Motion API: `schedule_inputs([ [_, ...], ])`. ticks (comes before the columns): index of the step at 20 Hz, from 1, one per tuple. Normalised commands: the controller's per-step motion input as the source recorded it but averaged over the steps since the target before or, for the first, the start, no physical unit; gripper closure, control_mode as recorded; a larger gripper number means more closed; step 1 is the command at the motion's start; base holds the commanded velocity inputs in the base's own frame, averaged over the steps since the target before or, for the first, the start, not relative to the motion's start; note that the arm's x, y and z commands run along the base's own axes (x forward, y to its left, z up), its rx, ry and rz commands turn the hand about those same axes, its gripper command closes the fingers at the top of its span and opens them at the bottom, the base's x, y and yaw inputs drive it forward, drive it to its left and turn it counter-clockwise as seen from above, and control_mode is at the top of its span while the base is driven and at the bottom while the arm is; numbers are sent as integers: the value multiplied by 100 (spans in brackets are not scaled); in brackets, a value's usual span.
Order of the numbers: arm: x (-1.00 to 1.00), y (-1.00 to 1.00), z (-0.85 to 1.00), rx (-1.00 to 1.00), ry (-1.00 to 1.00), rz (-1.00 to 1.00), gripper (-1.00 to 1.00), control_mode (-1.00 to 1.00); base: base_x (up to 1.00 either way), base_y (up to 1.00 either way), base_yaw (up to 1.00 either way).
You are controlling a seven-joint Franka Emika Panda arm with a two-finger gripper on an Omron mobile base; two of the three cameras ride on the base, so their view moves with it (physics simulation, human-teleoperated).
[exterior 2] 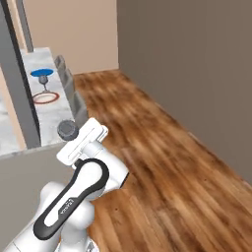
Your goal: Retrieve the wine glasses from the counter and place one next to each plate.
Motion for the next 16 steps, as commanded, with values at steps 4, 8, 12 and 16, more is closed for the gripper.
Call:
schedule_inputs([
  [4, 0, 0, 0, 0, 0, 0, 100, 100, 100, -100, 12],
  [8, 0, 0, 0, 0, 0, 0, 100, 100, 100, -100, 14],
  [12, 0, 0, 0, 0, 0, 0, 100, 100, 100, -100, 16],
  [16, 0, 0, 0, 0, 0, 0, 100, 100, 100, -97, 16],
])
